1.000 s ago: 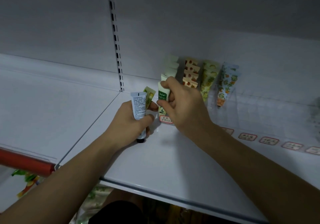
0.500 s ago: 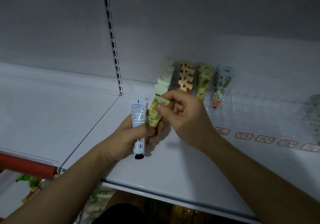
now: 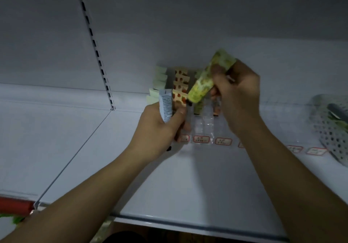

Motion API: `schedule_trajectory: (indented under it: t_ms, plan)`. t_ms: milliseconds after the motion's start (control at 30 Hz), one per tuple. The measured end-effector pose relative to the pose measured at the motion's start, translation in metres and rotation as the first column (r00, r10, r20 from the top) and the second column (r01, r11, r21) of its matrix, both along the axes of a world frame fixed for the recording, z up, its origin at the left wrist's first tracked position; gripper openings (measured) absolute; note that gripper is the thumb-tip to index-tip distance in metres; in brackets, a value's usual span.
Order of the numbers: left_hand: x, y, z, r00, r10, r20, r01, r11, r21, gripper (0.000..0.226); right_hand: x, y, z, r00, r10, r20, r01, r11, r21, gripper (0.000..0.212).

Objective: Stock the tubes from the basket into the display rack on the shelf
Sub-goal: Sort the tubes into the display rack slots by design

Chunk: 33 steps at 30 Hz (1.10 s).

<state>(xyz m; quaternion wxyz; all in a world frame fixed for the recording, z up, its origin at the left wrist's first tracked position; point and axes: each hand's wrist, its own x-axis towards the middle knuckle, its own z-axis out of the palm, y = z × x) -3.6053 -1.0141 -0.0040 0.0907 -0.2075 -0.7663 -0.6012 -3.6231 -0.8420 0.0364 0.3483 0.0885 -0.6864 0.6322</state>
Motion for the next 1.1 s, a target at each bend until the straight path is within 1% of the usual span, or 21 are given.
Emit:
schedule_trajectory:
  t_ms: [33, 100, 167, 200, 267, 333, 400, 433, 533, 600, 733, 900, 967, 1033, 1100]
  plan:
    - [-0.001, 0.005, -0.005, 0.999, 0.036, -0.014, -0.037, 0.998, -0.059, 0.03, -0.003, 0.012, 0.002, 0.998, -0.064, -0.029, 0.065, 0.997, 0.042, 0.009]
    - [-0.001, 0.015, -0.016, 0.998, 0.025, -0.057, -0.036, 0.977, -0.211, 0.031, -0.009, 0.031, 0.001, 0.985, -0.152, -0.076, 0.162, 0.974, 0.157, 0.011]
    - [0.0, 0.022, -0.026, 0.981, -0.018, -0.191, -0.063, 0.911, -0.407, 0.03, -0.012, 0.036, -0.004, 0.974, -0.216, -0.065, 0.226, 0.935, 0.275, 0.016]
    - [0.001, 0.025, -0.031, 0.967, -0.038, -0.253, -0.082, 0.891, -0.447, 0.028, -0.012, 0.034, -0.007, 0.967, -0.248, -0.063, 0.254, 0.903, 0.347, 0.017]
    - [0.003, 0.027, -0.037, 0.964, -0.053, -0.261, -0.061, 0.91, -0.409, 0.024, -0.011, 0.026, -0.011, 0.943, -0.312, -0.117, 0.328, 0.807, 0.492, 0.018]
    - [0.002, 0.026, -0.041, 0.975, -0.006, -0.221, -0.078, 0.926, -0.37, 0.024, -0.012, 0.022, -0.016, 0.929, -0.329, -0.171, 0.367, 0.747, 0.554, 0.02]
    - [0.0, 0.024, -0.041, 0.985, 0.045, -0.167, -0.1, 0.935, -0.34, 0.024, -0.015, 0.021, -0.022, 0.928, -0.321, -0.191, 0.371, 0.727, 0.577, 0.023]
    - [-0.002, 0.023, -0.041, 0.991, 0.053, -0.125, -0.088, 0.951, -0.298, 0.021, -0.016, 0.021, -0.025, 0.929, -0.316, -0.192, 0.367, 0.725, 0.583, 0.024]
    - [-0.004, 0.021, -0.04, 0.999, 0.001, 0.033, 0.005, 0.986, -0.166, 0.014, -0.016, 0.018, -0.03, 0.929, -0.307, -0.207, 0.368, 0.713, 0.597, 0.024]
    - [-0.004, 0.02, -0.04, 0.996, -0.045, 0.083, 0.054, 0.992, -0.118, 0.013, -0.017, 0.018, -0.031, 0.925, -0.323, -0.201, 0.376, 0.697, 0.61, 0.026]
    - [-0.006, 0.018, -0.04, 0.991, -0.08, 0.104, 0.088, 0.993, -0.078, 0.012, -0.022, 0.022, -0.033, 0.929, -0.333, -0.162, 0.357, 0.693, 0.626, 0.035]
    - [-0.008, 0.017, -0.041, 0.986, -0.111, 0.127, 0.117, 0.992, -0.043, 0.008, -0.033, 0.02, -0.043, 0.95, -0.306, -0.066, 0.267, 0.684, 0.679, 0.029]
    - [-0.009, 0.018, -0.041, 0.985, -0.128, 0.113, 0.134, 0.99, -0.046, 0.006, -0.032, 0.022, -0.039, 0.95, -0.309, -0.041, 0.241, 0.646, 0.724, 0.029]
    - [-0.008, 0.017, -0.041, 0.985, -0.154, 0.083, 0.159, 0.985, -0.062, 0.01, -0.032, 0.026, -0.033, 0.947, -0.32, 0.007, 0.199, 0.605, 0.771, 0.034]
    - [-0.008, 0.015, -0.041, 0.98, -0.186, 0.072, 0.192, 0.978, -0.083, 0.01, -0.027, 0.028, -0.034, 0.948, -0.318, 0.017, 0.178, 0.573, 0.8, 0.04]
